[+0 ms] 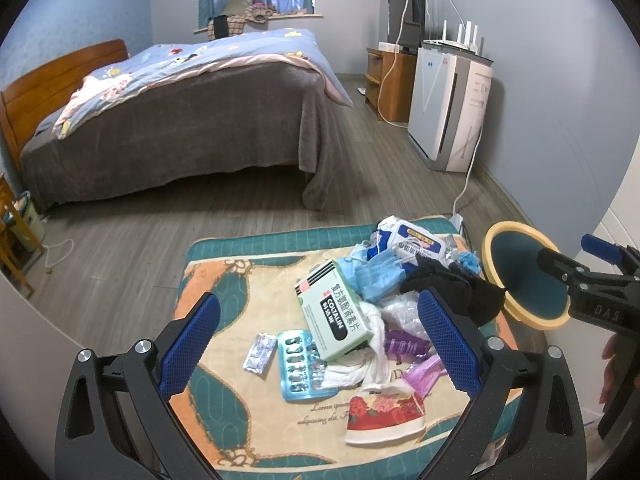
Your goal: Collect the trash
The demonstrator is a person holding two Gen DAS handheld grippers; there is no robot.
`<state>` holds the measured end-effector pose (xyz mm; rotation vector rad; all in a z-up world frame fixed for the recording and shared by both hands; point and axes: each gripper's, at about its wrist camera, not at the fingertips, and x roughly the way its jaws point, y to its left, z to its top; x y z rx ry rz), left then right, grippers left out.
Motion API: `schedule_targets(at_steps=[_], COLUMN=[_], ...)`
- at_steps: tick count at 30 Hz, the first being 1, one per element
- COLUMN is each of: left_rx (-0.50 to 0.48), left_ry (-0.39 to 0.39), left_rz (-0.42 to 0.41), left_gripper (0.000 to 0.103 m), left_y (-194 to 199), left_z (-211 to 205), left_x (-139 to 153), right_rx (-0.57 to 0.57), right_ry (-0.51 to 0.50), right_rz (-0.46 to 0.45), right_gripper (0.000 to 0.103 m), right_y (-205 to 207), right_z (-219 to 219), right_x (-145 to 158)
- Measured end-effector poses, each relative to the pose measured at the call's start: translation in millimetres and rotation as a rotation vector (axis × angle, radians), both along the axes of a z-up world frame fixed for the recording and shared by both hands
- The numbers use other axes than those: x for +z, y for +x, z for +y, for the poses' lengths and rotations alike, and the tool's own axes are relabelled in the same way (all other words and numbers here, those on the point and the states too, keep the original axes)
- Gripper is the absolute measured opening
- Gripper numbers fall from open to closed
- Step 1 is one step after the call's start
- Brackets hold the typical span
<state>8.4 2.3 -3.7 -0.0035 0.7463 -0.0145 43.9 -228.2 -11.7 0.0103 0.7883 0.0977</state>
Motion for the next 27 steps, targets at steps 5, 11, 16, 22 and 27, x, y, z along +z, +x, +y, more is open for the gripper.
schedule_targets(at_steps=[5, 11, 16, 22, 27], left_rx=[-0.003, -0.002, 0.022, 0.035, -0.019], left_ry=[0.003, -0.004, -0.009, -0.001, -0.010], left_rz=[0.001, -0.002, 0.018, -0.016, 0.098], left_gripper=[0.098, 0.098, 0.098, 0.098, 0.098], left_y=[0, -1, -3, 0, 17], left_z=[1, 1, 7, 12, 10], left_x=[0, 0, -11, -17, -33], right_rx=[-0.008, -0.045, -0.093, -0.046, 0.029], right_ry=[0.005, 0.012, 0.047, -0.039, -0.025], right_rz=[0.004, 0.026, 0.057, 0.094, 0.103], right_gripper=[0.098, 0.098, 0.098, 0.098, 0.097], right_y=[1, 5, 14, 23, 36], right_z=[-2, -8, -16, -7, 1], right_x=[0, -2, -9, -15, -23])
